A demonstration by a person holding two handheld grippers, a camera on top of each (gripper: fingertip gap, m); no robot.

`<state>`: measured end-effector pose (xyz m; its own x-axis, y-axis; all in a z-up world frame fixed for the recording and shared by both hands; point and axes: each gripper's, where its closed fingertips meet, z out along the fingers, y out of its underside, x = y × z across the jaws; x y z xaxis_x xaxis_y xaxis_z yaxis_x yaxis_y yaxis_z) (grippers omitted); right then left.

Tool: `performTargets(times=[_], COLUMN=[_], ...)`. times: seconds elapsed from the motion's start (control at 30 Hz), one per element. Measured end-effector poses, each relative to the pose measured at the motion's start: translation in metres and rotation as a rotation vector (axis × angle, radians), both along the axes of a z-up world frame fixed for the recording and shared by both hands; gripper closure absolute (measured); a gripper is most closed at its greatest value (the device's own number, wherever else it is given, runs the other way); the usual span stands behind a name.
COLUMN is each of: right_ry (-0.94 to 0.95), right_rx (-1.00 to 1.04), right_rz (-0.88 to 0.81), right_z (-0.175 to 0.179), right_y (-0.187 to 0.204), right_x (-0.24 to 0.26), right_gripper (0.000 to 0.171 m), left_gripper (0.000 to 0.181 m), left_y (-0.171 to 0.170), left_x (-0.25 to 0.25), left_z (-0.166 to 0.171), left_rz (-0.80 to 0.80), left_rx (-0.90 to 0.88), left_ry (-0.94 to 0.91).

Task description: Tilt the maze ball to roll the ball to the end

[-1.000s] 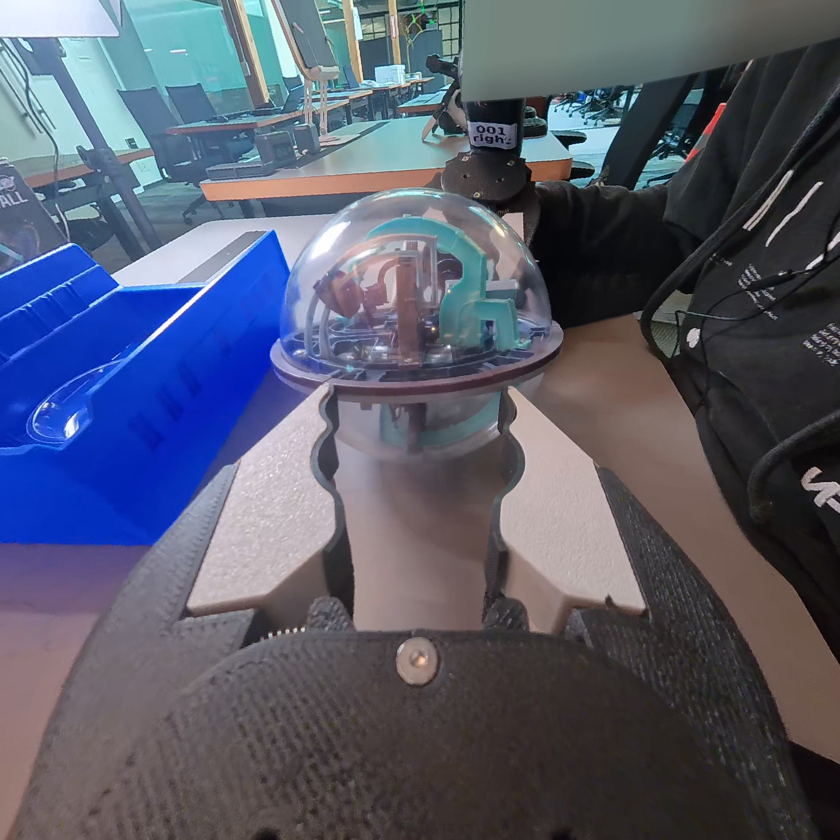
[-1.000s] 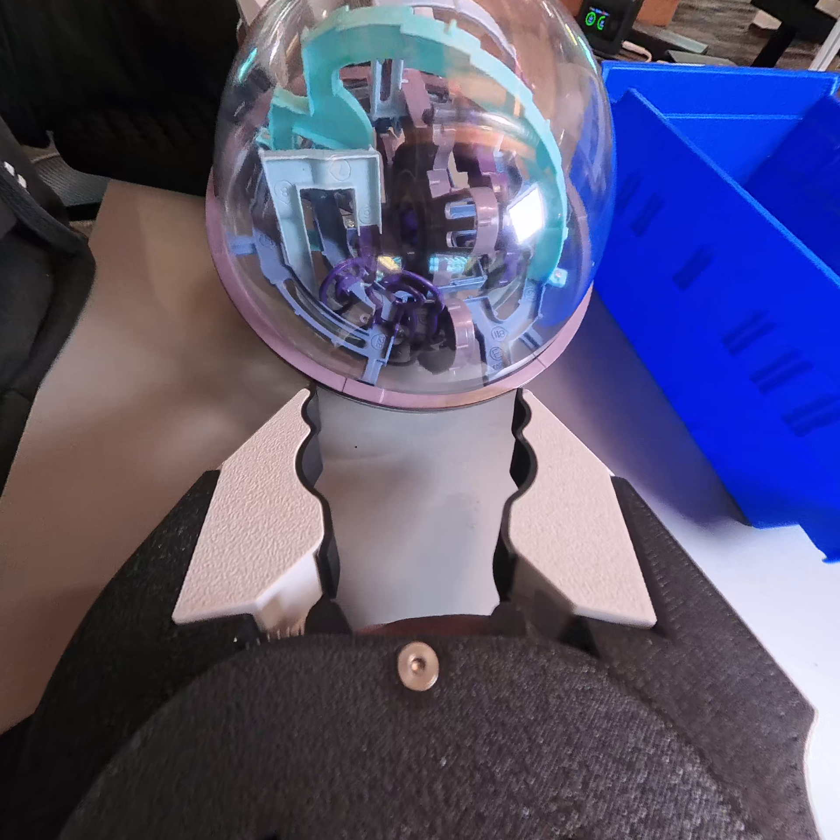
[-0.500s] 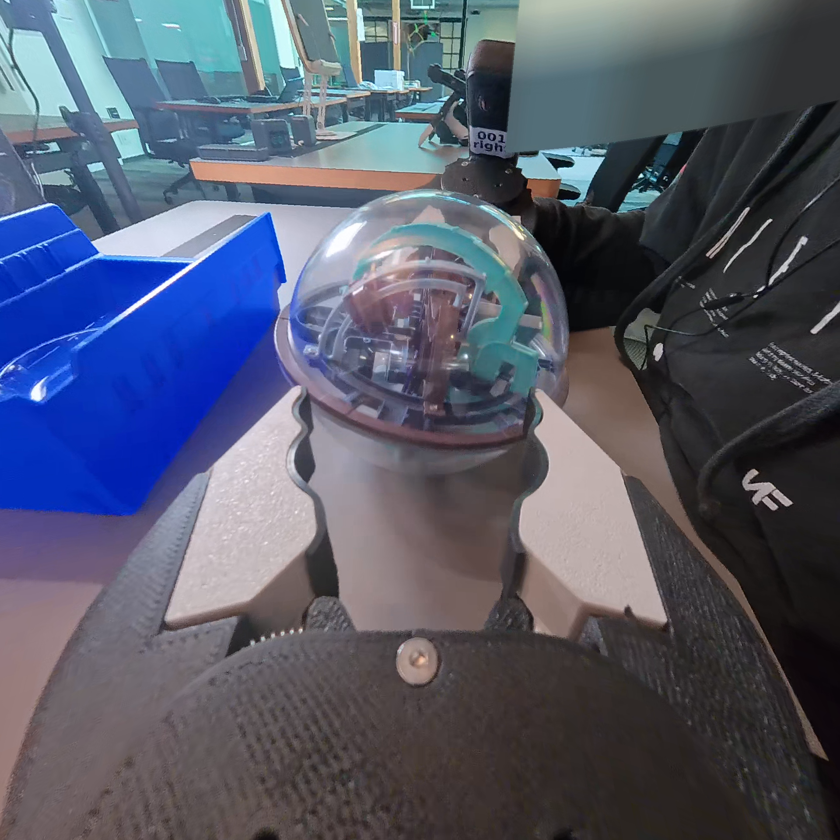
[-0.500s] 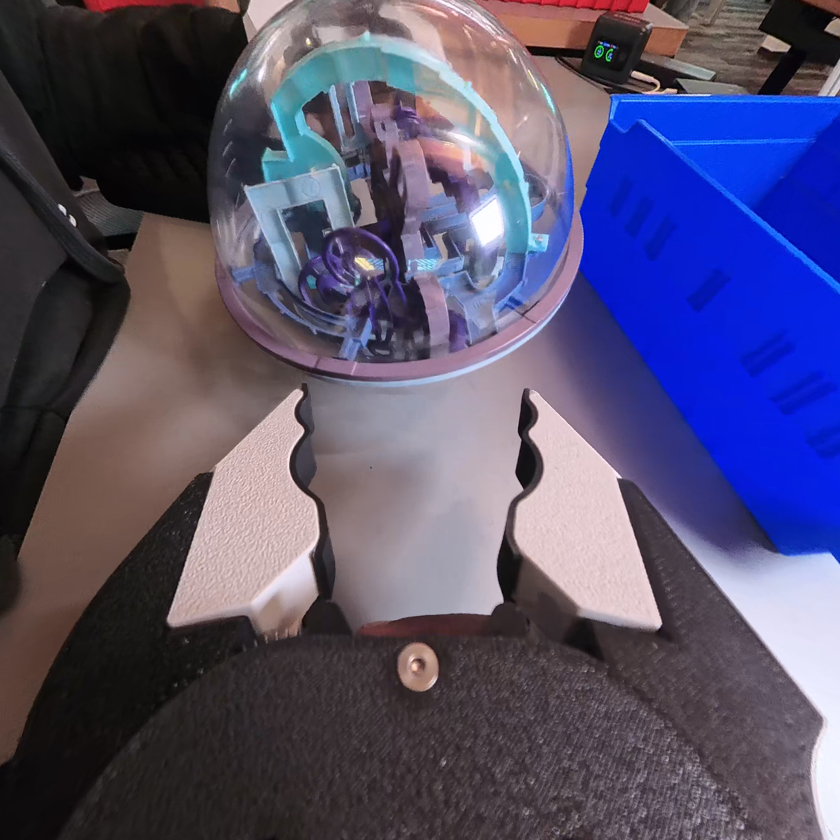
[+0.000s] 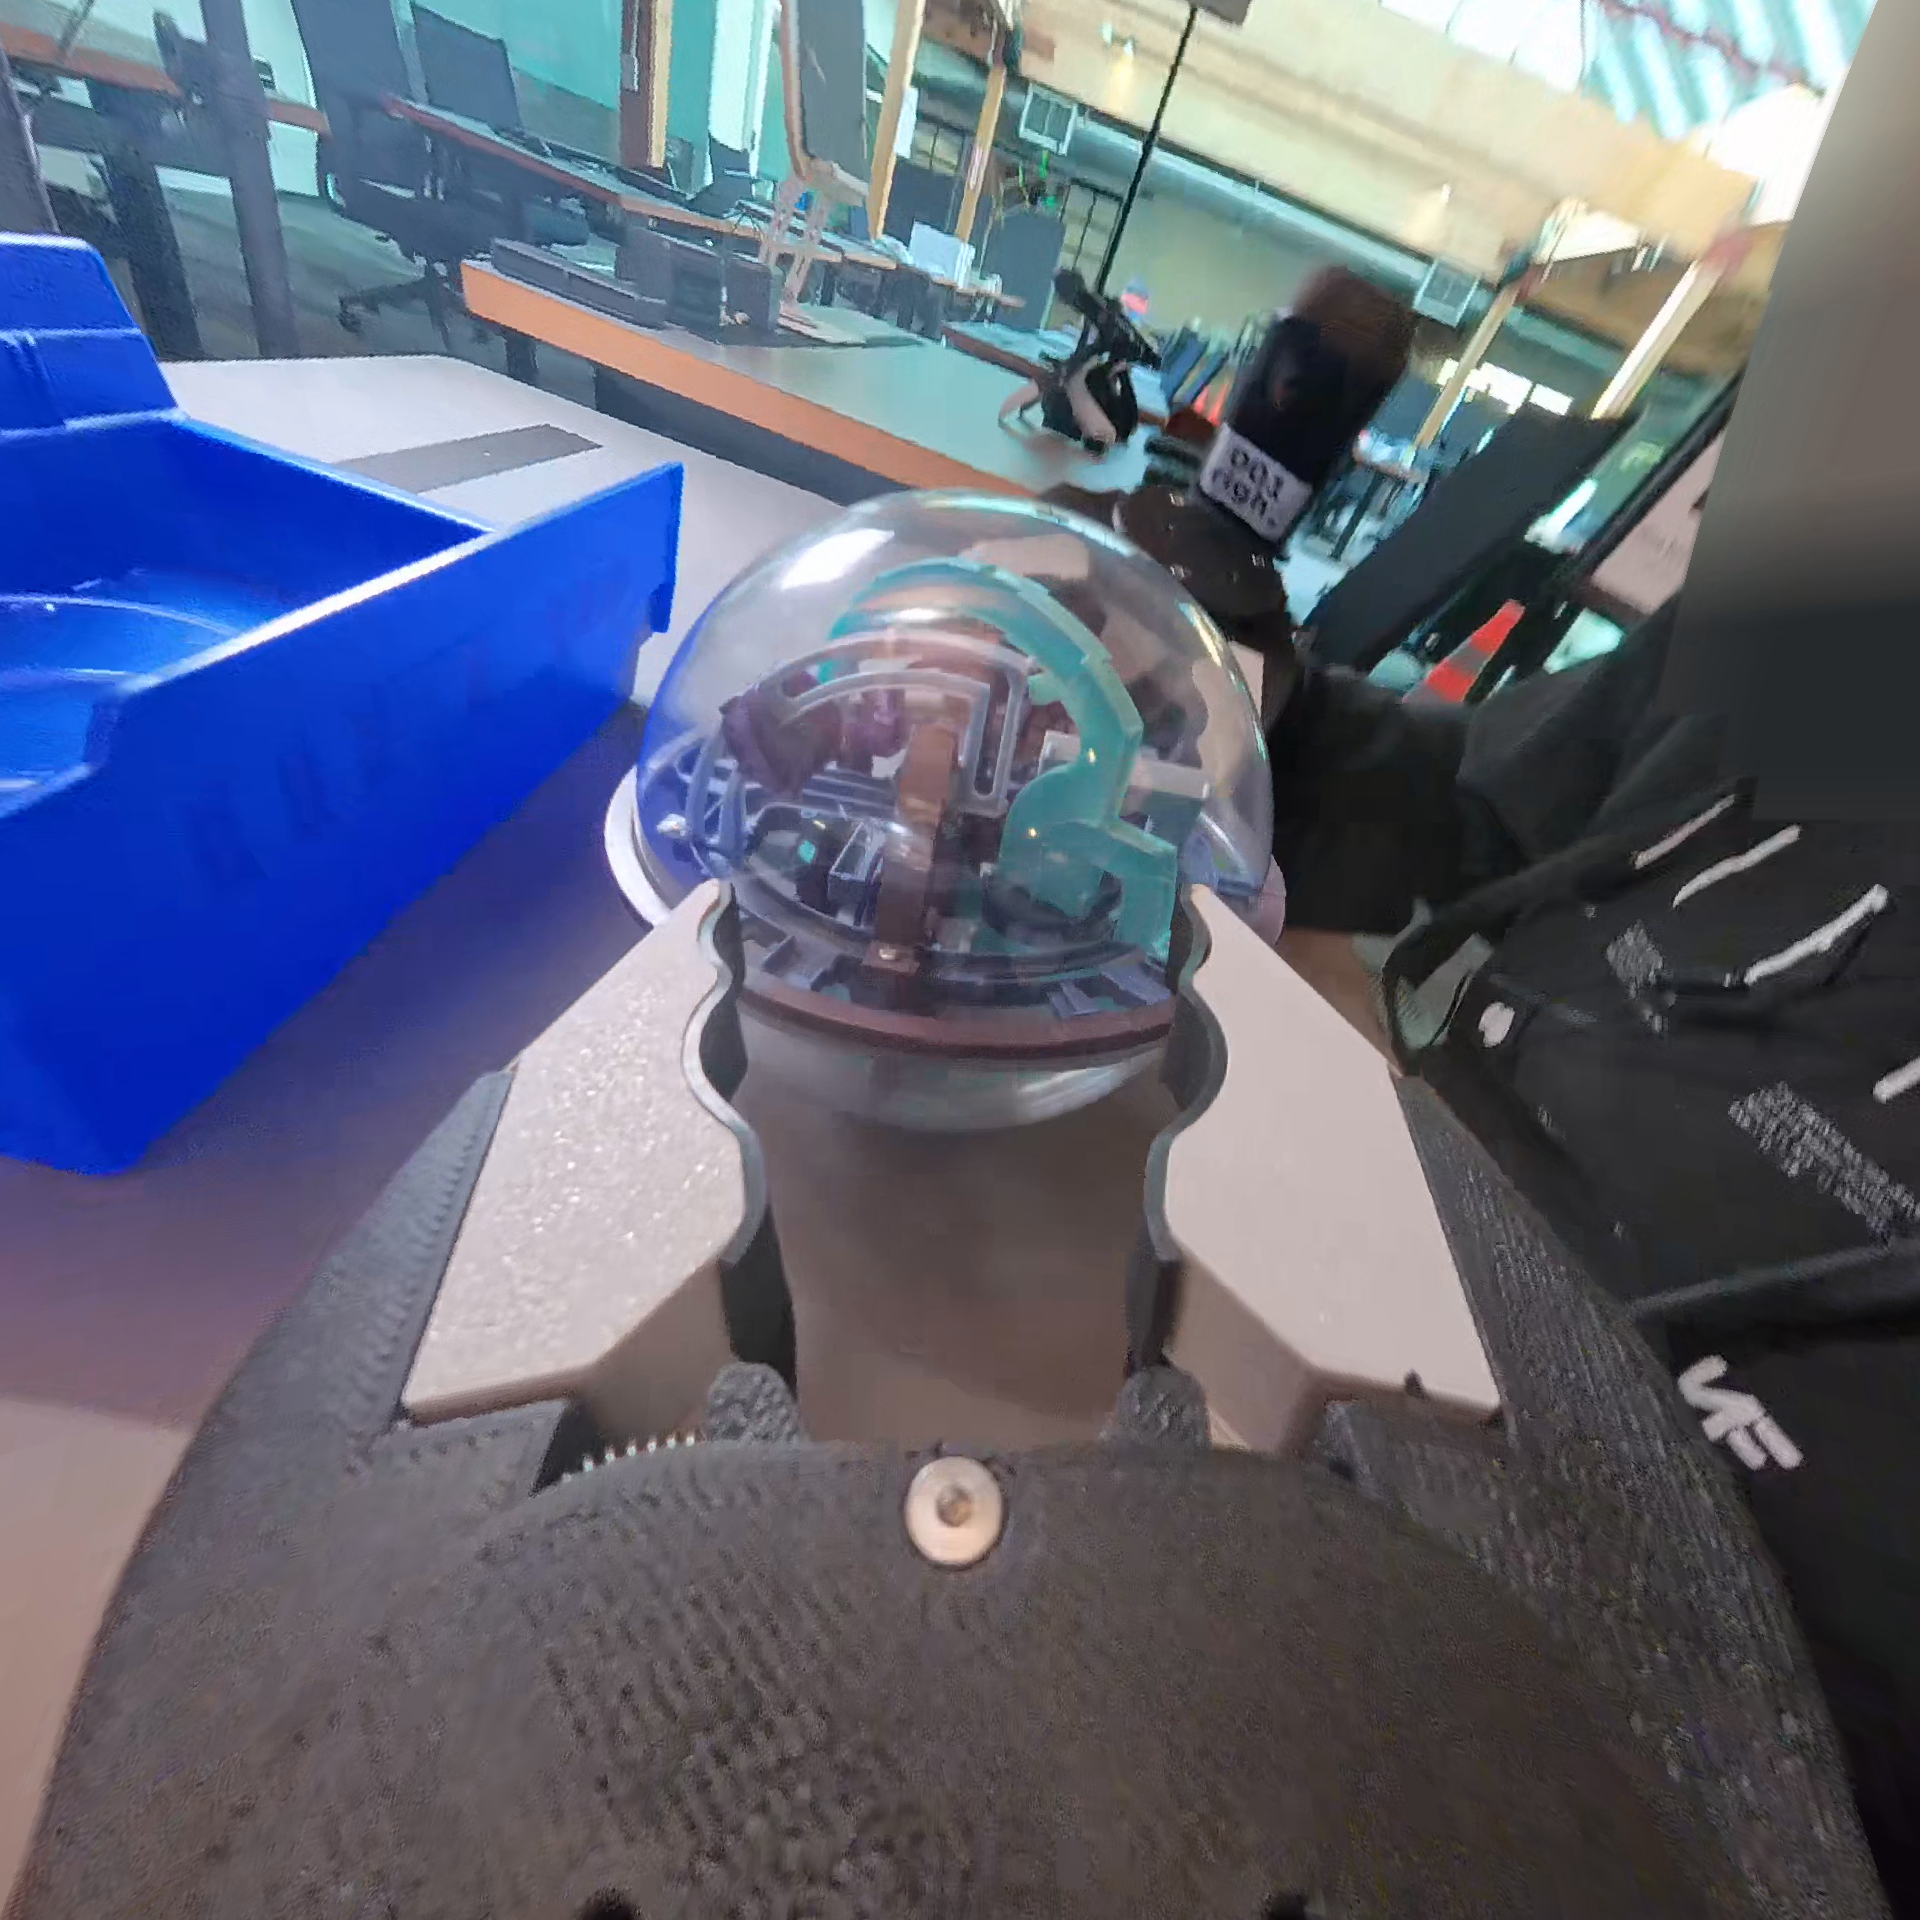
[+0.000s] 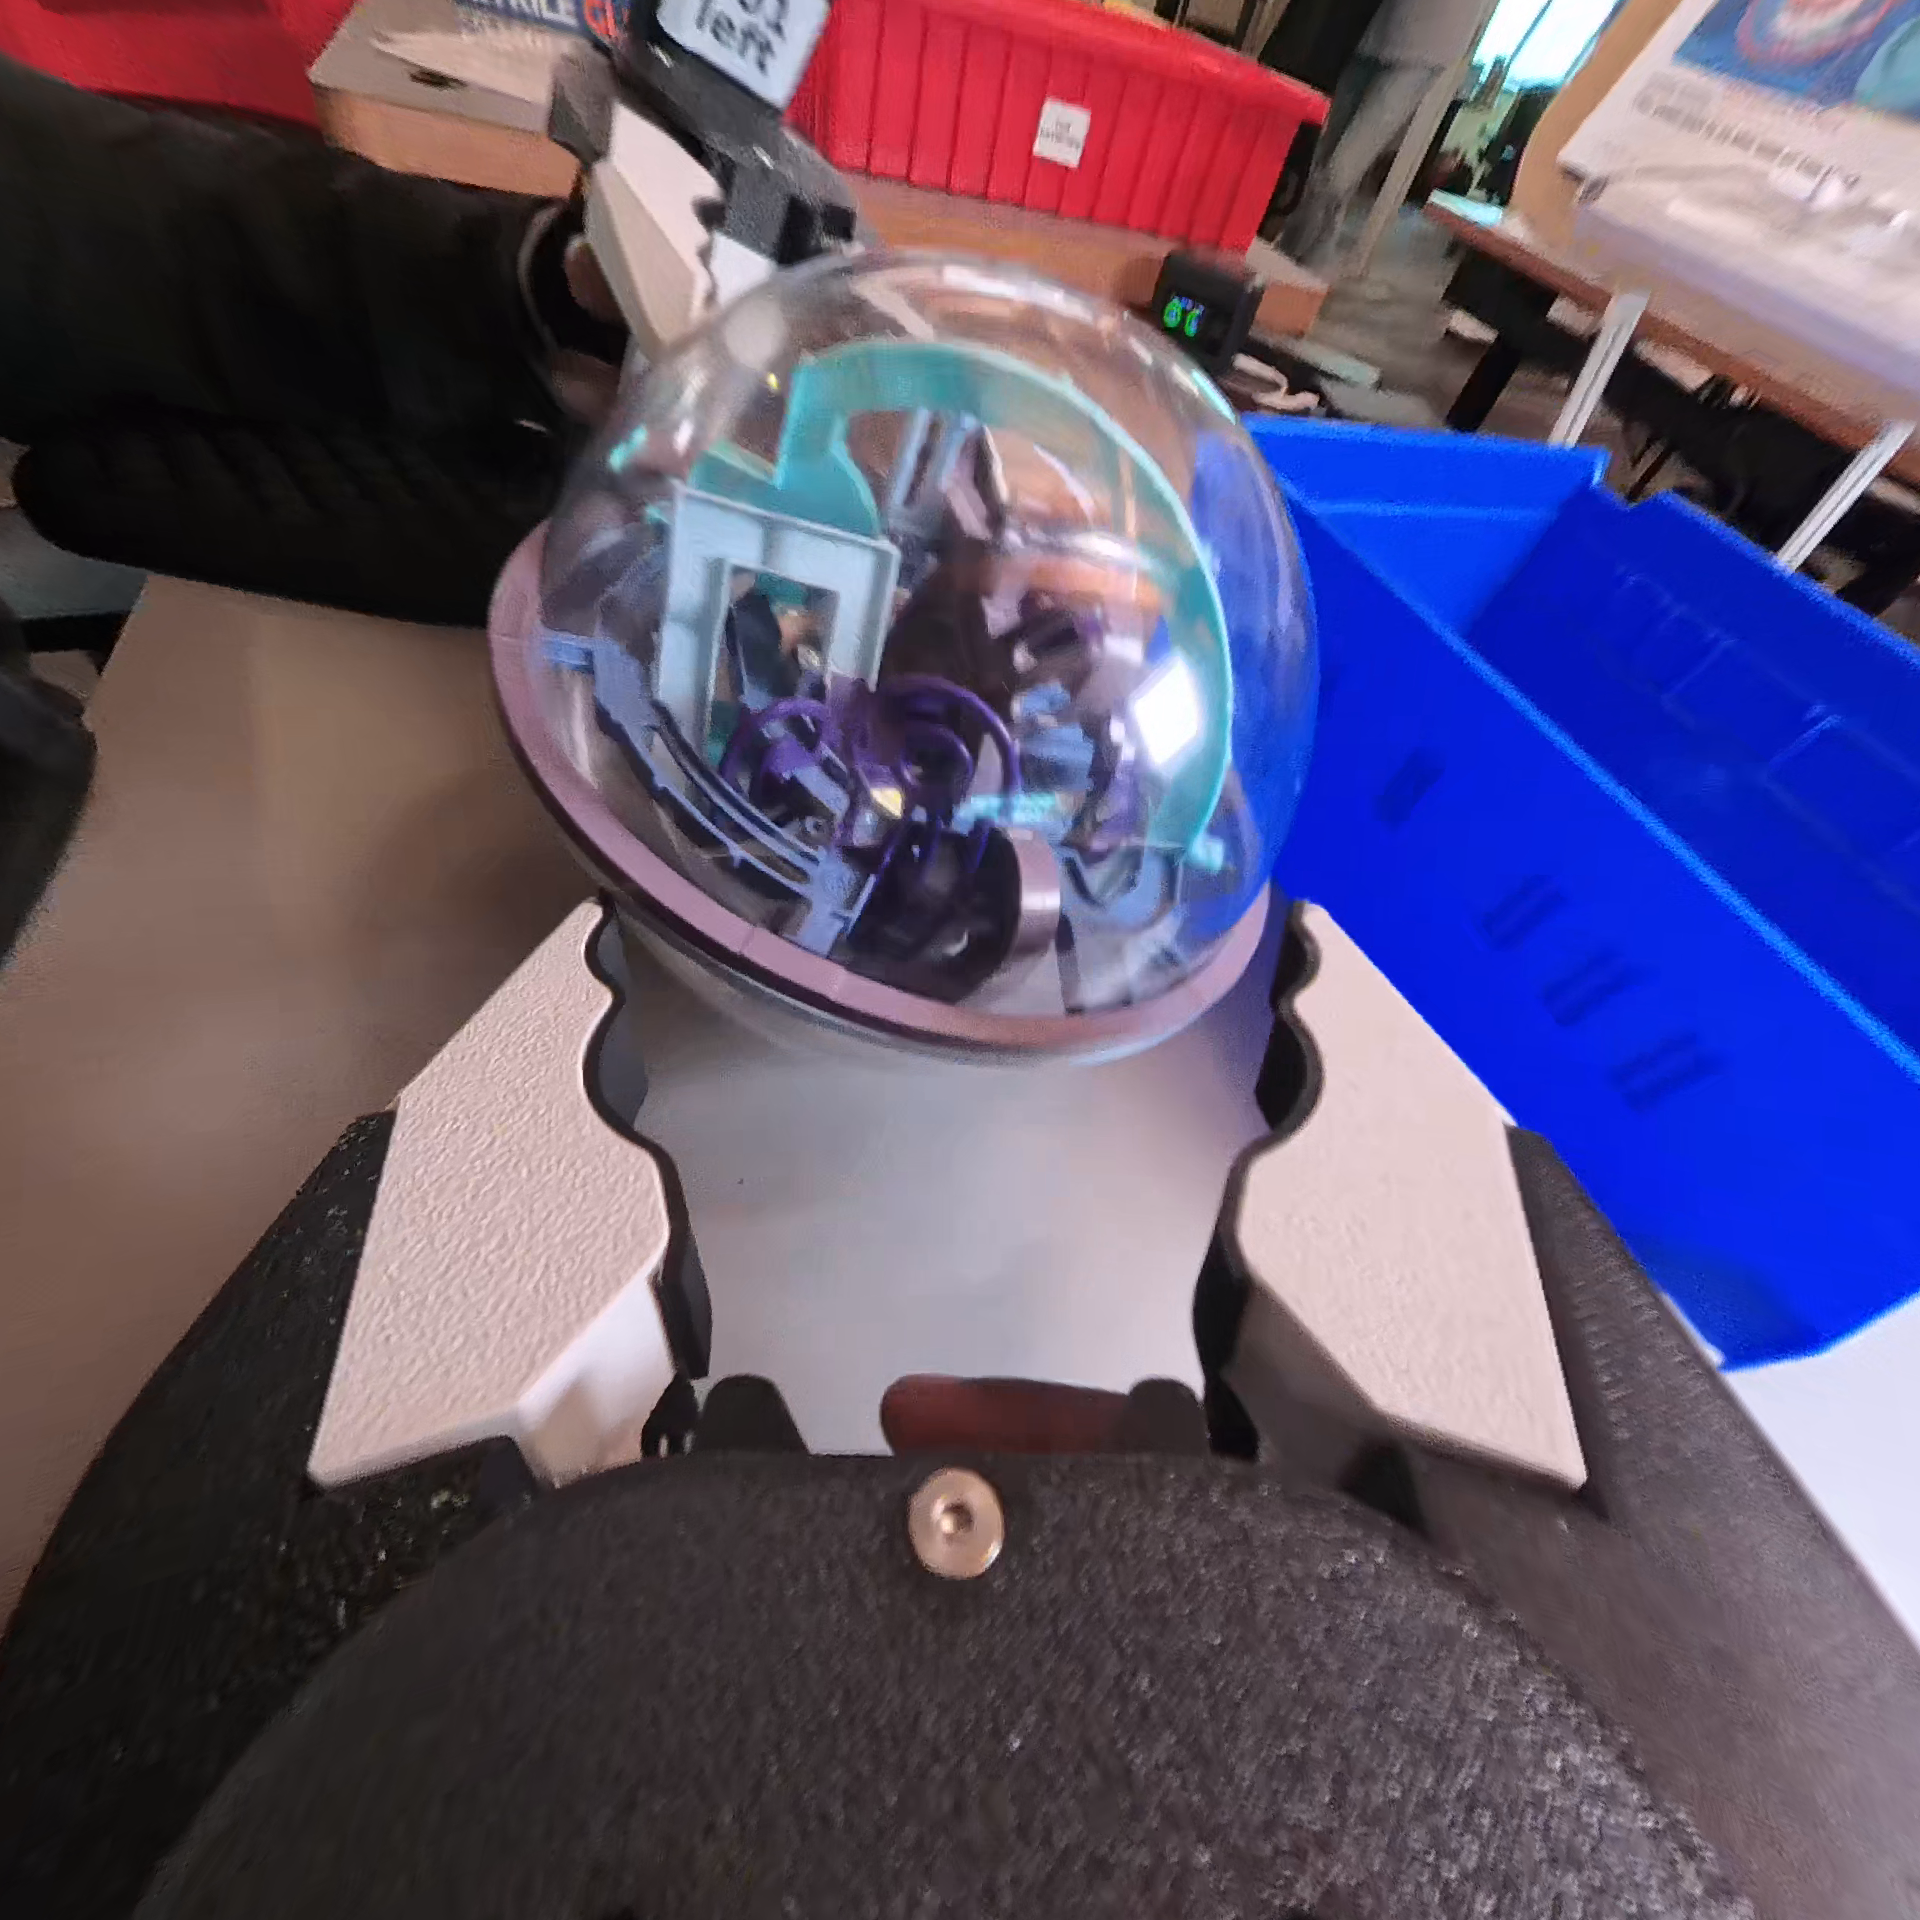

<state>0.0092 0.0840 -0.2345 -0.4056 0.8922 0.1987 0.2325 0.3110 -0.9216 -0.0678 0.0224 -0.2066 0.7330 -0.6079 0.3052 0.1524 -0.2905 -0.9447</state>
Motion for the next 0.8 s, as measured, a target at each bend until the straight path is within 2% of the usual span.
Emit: performTargets(times=[0.07,0.13,0.23,0.4,0.47,0.53,0.67,0.8], right_ry=[0.037,0.049,0.039,-0.077,-0.143,-0.214,-0.258,-0.257], right_rx=[0.026,0.037,-0.084,-0.462,-0.653,-0.799,-0.927,-0.947], right_rz=[0.005,0.01,0.027,0.093,0.112,0.129,0.119,0.099], right_z=[0.007,0.011,0.017,0.021,0.023,0.02,0.019,0.021], right_y=[-0.002,-0.002,0.001,0.0,-0.001,-0.001,-0.002,0.002], right_x=[-0.004,-0.01,-0.014,-0.013,-0.014,-0.014,-0.017,-0.018], right_gripper=[0.05,0.048,0.052,0.062,0.074,0.079,0.084,0.095], left_gripper=[0.096,0.084,0.064,0.069,0.053,0.048,0.049,0.051], left_y=[0.008,0.014,0.019,0.018,0.012,0.01,0.013,0.014], left_x=[-0.002,0.0,0.005,0.013,0.021,0.021,0.022,0.014], left_z=[0.004,0.004,-0.006,0.023,0.024,0.016,0.011,0.013], left_rz=[0.005,-0.001,-0.013,-0.075,-0.158,-0.197,-0.179,-0.18], left_rx=[-0.013,-0.022,-0.025,0.103,0.098,0.052,0.042,0.026], left_ry=[-0.066,-0.083,0.046,0.09,0.144,0.202,0.23,0.14])
